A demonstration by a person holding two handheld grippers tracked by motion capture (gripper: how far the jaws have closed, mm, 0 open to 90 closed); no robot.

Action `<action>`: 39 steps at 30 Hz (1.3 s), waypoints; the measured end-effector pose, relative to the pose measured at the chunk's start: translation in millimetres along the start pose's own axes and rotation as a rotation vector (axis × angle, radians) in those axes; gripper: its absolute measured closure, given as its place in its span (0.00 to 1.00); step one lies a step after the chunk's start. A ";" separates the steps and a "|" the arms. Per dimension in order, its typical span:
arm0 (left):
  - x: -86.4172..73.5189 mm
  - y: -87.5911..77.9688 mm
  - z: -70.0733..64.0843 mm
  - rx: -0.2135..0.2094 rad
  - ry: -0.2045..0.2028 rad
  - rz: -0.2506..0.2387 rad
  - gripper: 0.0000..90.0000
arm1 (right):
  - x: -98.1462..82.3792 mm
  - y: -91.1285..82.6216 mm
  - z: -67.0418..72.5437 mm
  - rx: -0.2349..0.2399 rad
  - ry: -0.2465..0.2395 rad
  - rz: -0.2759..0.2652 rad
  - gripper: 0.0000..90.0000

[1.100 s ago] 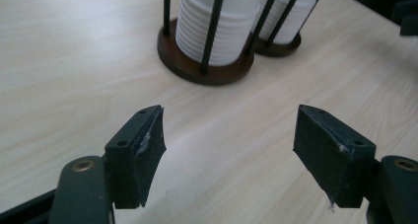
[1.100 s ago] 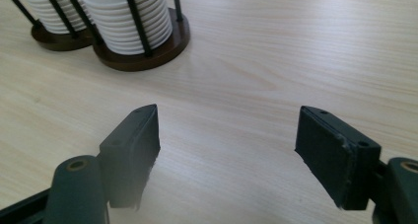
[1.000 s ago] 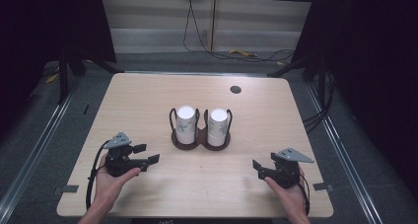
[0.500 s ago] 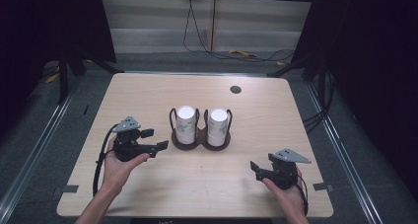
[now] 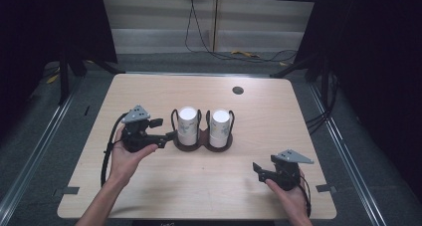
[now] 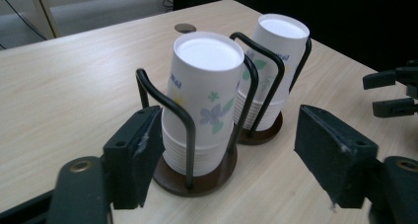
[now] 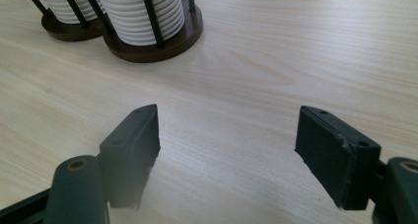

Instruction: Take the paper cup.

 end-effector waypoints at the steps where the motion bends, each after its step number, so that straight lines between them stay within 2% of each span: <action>1: 1.9 1.1 -1.2 -0.011 0.005 -0.009 0.31 | 0.0 0.0 0.0 0.000 0.000 0.000 0.28; 2: 3.6 2.9 -1.0 -0.011 0.025 -0.004 0.32 | 0.0 -0.3 0.2 0.001 0.000 -0.001 0.28; 3: 5.3 5.5 -0.3 -0.005 0.027 0.005 0.32 | 0.2 -0.6 0.4 0.002 0.004 -0.003 0.28; 6: 8.4 6.8 -0.3 -0.012 0.013 -0.001 0.32 | 0.5 -1.0 0.1 0.003 0.004 -0.007 0.28; 9: 13.2 9.3 6.8 0.018 -0.019 0.006 0.34 | 1.0 -0.8 0.7 0.008 0.003 -0.011 0.28; 13: 18.9 10.1 10.3 0.035 -0.017 0.005 0.32 | -0.7 0.3 0.9 0.006 -0.001 0.003 0.28; 15: 24.3 12.2 7.2 0.027 0.004 0.007 0.32 | -0.7 0.5 0.5 0.006 0.004 0.003 0.29; 16: 24.3 12.2 7.2 0.027 0.004 0.007 0.33 | -0.7 0.5 0.5 0.006 0.004 0.003 0.29; 17: 28.0 14.0 3.9 0.008 0.004 0.009 0.35 | 0.1 -0.1 0.6 0.011 0.004 -0.002 0.30; 23: 36.4 22.3 -1.0 0.000 0.001 0.013 0.34 | 0.4 -1.3 1.4 0.012 -0.001 -0.006 0.30; 30: 40.5 30.5 -1.1 -0.011 0.010 0.039 0.27 | 0.4 -1.6 0.3 0.009 -0.002 -0.008 0.30; 39: 51.0 40.3 -1.0 -0.013 0.041 0.069 0.34 | 0.1 -1.5 1.2 0.013 -0.006 -0.003 0.31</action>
Point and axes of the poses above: each handheld gripper's, and its own axes: y roughly forward along the jaws, x roughly out of its top, z roughly to its left, the point moved 10 cm from there along y, roughly forward along the jaws, and after that the axes turned 1 degree about -z, right-handed, at the moved point
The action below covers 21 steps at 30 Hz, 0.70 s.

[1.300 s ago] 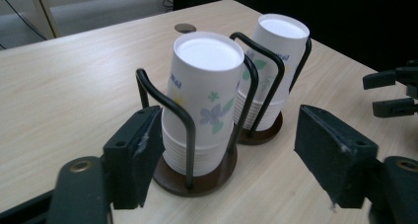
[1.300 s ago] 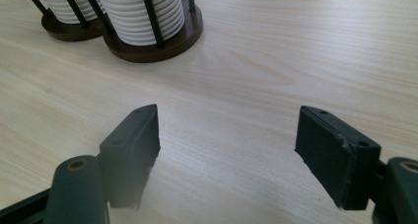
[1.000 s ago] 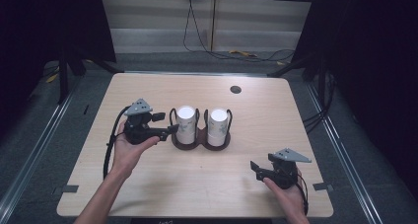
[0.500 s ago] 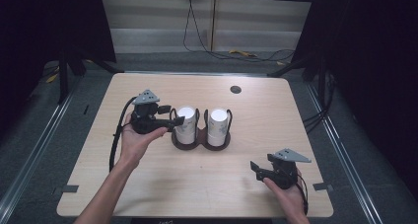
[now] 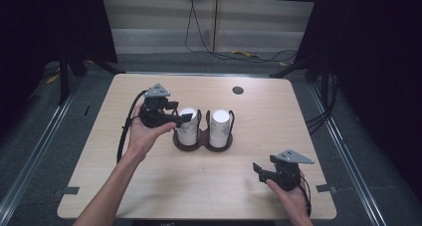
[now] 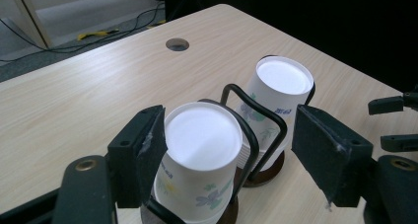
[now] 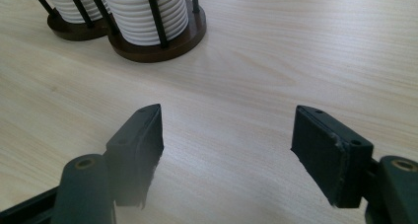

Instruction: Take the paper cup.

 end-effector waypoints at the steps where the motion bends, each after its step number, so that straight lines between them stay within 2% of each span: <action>1: 1.4 2.2 0.3 -0.002 -0.004 0.005 0.34 | 0.1 0.0 -0.3 -0.002 0.001 -0.001 0.31; 4: -0.1 5.4 1.1 -0.002 -0.001 0.025 0.34 | 1.0 -0.5 0.2 0.007 -0.001 -0.010 0.31; 6: -3.0 10.4 3.8 0.007 0.010 0.057 0.34 | 1.3 -0.5 0.9 0.010 -0.002 -0.011 0.31; 11: -2.6 11.2 7.3 0.007 -0.012 0.060 0.34 | 1.4 -0.9 1.0 0.010 -0.002 -0.013 0.31; 13: -3.3 11.8 9.8 0.028 0.001 0.070 0.37 | 1.0 -1.2 -0.3 0.006 -0.001 -0.011 0.31; 16: -2.7 12.2 9.5 0.032 0.016 0.073 0.39 | 0.7 -0.7 -0.2 0.007 -0.002 -0.009 0.31; 17: -2.5 12.1 9.1 0.046 0.042 0.087 0.39 | 0.9 -0.9 0.0 0.006 -0.004 -0.010 0.31; 21: -1.3 14.1 7.5 0.044 0.049 0.093 0.40 | 1.0 -0.9 0.0 0.005 -0.002 -0.012 0.31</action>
Point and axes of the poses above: each handheld gripper's, and its own axes: y roughly forward along the jaws, x roughly out of its top, z roughly to its left, the point moved 10 cm from there along y, roughly forward along the jaws, and after that the axes turned 1 degree about -z, right-handed, at the moved point
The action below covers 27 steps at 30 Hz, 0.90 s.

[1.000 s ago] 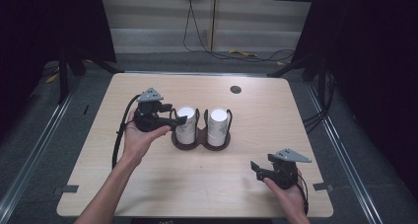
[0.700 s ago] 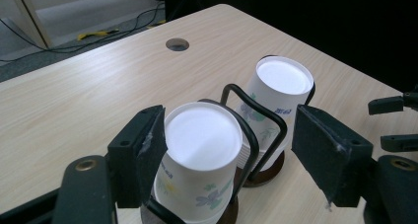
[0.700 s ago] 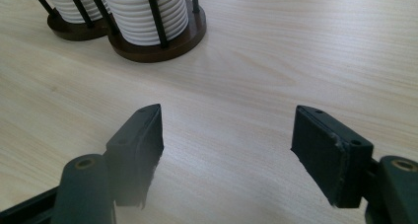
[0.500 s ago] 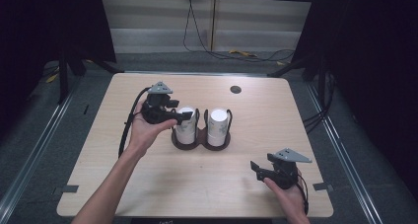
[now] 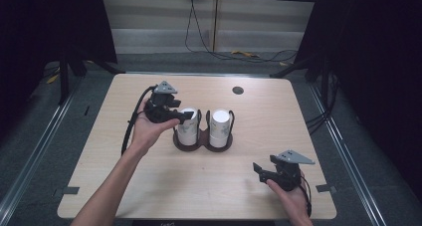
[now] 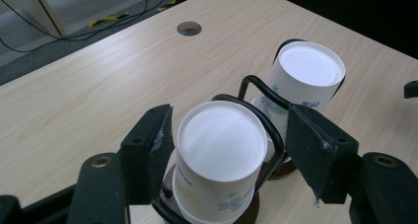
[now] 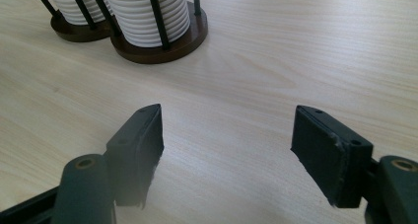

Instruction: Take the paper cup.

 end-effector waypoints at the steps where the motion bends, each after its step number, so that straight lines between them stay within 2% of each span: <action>1: 0.0 0.0 0.0 0.000 0.000 0.000 0.40 | 0.0 0.0 0.0 0.000 0.000 0.000 0.31; 10: -5.3 9.7 1.7 -0.002 0.006 0.053 0.40 | -0.1 -0.1 -0.4 0.000 0.001 0.000 0.31; 22: -5.4 17.0 -1.6 0.005 0.014 0.065 0.42 | -0.1 -1.0 -0.2 0.001 -0.001 0.001 0.31; 27: -3.2 15.6 -1.4 0.016 0.016 0.057 0.39 | 0.0 -1.4 -0.6 0.002 -0.002 -0.001 0.31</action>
Point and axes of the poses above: each handheld gripper's, and its own axes: y roughly forward along the jaws, x roughly out of its top, z roughly to its left, the point moved 10 cm from there along y, roughly forward along the jaws, and after that the axes turned 1 degree about -z, right-handed, at the moved point
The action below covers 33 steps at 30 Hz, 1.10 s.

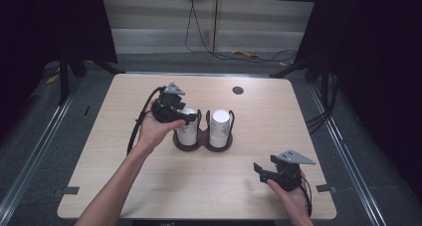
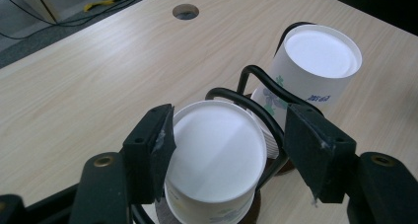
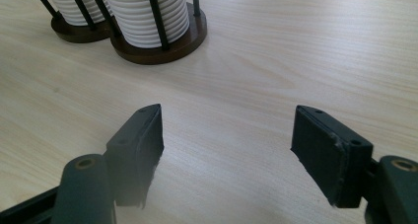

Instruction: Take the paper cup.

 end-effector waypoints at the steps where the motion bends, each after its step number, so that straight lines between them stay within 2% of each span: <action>1: 0.0 0.0 0.0 0.000 0.000 0.000 0.38 | 0.0 0.0 0.0 0.000 0.000 0.000 0.31; 3: 1.5 -1.7 1.2 -0.001 -0.005 -0.006 0.38 | -0.2 0.0 0.0 0.001 0.001 0.001 0.31; 5: -1.4 0.6 4.4 0.005 -0.007 0.018 0.38 | -0.3 0.2 0.2 0.002 0.001 0.002 0.31; 9: -3.9 4.2 4.3 0.001 -0.005 0.030 0.37 | -0.1 0.2 0.6 0.002 -0.002 0.002 0.31; 10: -6.1 7.1 2.6 -0.001 0.011 0.052 0.37 | -0.1 0.4 0.4 0.001 -0.001 0.002 0.31; 11: -6.1 7.1 2.6 -0.001 0.011 0.052 0.37 | -0.1 0.4 0.4 0.001 -0.001 0.002 0.31; 13: -7.2 8.4 2.6 0.005 0.039 0.069 0.38 | -0.1 0.9 0.3 0.000 0.003 0.002 0.31; 14: -7.1 9.3 2.3 0.003 0.038 0.064 0.40 | 0.0 0.7 0.5 0.001 0.001 0.001 0.31; 21: -8.9 13.6 4.6 -0.004 0.018 0.082 0.38 | -0.1 0.5 0.0 0.000 -0.001 0.001 0.31; 26: -15.0 20.2 5.2 -0.009 0.009 0.120 0.36 | 0.0 0.2 -0.2 -0.001 -0.001 0.000 0.31; 33: -11.6 17.4 6.4 -0.001 -0.005 0.102 0.38 | -0.6 0.4 -2.1 -0.009 0.006 0.003 0.32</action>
Point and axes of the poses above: each handheld gripper's, and its own axes: y roughly forward along the jaws, x roughly out of its top, z roughly to its left, the point moved 10 cm from there along y, roughly forward along the jaws, and after that the axes turned 1 degree about -z, right-handed, at the moved point
